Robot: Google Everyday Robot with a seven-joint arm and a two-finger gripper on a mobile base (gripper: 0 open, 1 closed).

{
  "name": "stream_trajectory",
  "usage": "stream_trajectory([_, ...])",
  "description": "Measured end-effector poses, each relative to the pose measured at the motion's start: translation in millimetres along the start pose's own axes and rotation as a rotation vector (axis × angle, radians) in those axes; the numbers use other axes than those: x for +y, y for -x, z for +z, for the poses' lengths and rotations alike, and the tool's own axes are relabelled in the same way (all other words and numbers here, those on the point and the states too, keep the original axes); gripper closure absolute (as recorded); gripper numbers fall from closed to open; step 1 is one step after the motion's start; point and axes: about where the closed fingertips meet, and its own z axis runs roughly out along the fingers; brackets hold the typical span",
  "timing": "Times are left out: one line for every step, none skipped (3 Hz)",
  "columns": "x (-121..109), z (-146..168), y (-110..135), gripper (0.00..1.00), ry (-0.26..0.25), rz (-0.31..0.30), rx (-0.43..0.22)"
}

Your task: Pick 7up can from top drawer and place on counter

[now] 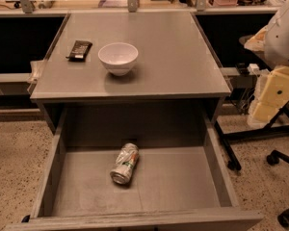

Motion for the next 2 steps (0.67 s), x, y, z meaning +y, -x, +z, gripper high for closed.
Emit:
stream_trajectory([0, 0, 0, 0.00, 0.000, 0.000, 0.000])
stream_trajectory([27, 7, 57, 0.00, 0.028, -0.036, -0.005])
